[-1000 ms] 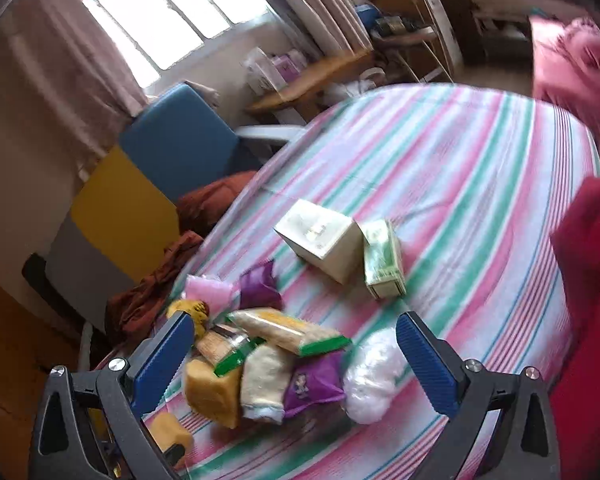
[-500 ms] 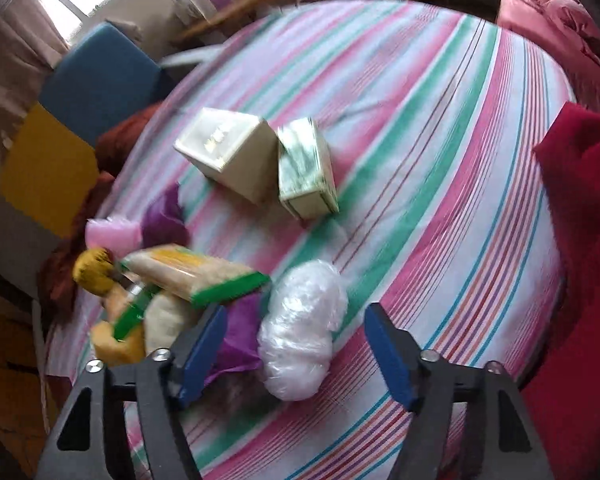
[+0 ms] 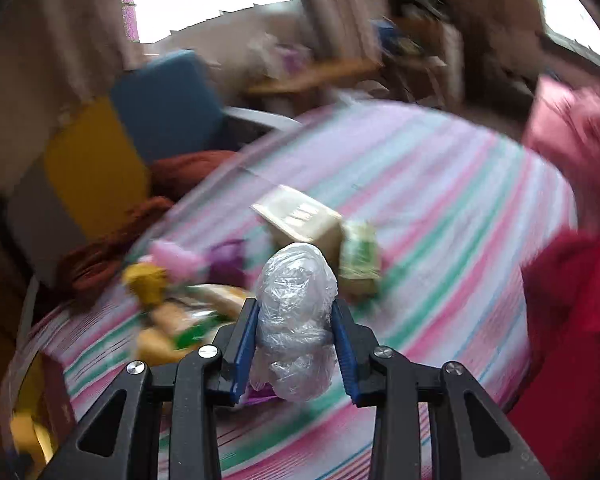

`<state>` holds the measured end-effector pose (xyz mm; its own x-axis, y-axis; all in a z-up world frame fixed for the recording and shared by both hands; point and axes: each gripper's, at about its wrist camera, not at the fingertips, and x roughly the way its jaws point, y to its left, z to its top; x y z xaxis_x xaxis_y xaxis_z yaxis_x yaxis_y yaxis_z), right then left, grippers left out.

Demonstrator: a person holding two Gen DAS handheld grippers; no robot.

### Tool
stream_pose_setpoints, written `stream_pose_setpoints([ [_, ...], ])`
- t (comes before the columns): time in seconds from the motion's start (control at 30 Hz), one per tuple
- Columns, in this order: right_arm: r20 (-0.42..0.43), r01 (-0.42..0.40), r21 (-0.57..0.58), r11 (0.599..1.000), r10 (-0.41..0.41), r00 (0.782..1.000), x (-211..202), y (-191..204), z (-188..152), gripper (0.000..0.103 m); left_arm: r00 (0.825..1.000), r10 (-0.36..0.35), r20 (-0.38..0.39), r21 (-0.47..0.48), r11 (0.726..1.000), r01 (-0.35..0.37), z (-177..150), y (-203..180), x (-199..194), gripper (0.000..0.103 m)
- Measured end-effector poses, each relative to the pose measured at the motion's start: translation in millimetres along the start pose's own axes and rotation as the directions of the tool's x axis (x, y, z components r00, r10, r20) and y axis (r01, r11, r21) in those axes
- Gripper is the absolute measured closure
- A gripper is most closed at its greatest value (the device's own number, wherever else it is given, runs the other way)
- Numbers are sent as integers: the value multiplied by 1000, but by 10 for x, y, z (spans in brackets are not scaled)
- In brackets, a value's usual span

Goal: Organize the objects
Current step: 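Grasp the yellow sponge with the left tool while the right tool grasps the plastic bag, then carry both items to the gold tray and open both tools to release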

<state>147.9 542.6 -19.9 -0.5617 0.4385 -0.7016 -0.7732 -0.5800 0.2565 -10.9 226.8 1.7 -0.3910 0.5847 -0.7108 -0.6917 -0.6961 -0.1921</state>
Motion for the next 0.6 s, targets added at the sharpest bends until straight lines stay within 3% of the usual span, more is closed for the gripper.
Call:
stream_pose_setpoints([
  [0.13,4,-139,-137,981,141,990,-310,441,-88,67,995,90,52,-91,992,-85,-114,460,-322,49],
  [0.27,-108,-327,-278,903,309,945,-368,1182,-285,67,977,206,52,-189,963,-193,-331,1001,-557,49],
  [0.37,-232,-459,-339,821,400,887,-347,1749,-536,67,960,279,27,-259,930,-262,-505,1331,-657,47],
  [0.5,-415,-608,-346,714,465,782,-230,2465,-948,67,932,363,-6,-344,874,-343,-773,1719,-818,40],
  [0.57,-478,-657,-351,667,476,738,-274,2745,-1176,65,920,392,-13,-376,850,-368,-902,1832,-902,23],
  [0.6,-494,-671,-351,653,480,725,-282,2845,-1258,63,910,414,-16,-394,834,-386,-963,1886,-953,20],
])
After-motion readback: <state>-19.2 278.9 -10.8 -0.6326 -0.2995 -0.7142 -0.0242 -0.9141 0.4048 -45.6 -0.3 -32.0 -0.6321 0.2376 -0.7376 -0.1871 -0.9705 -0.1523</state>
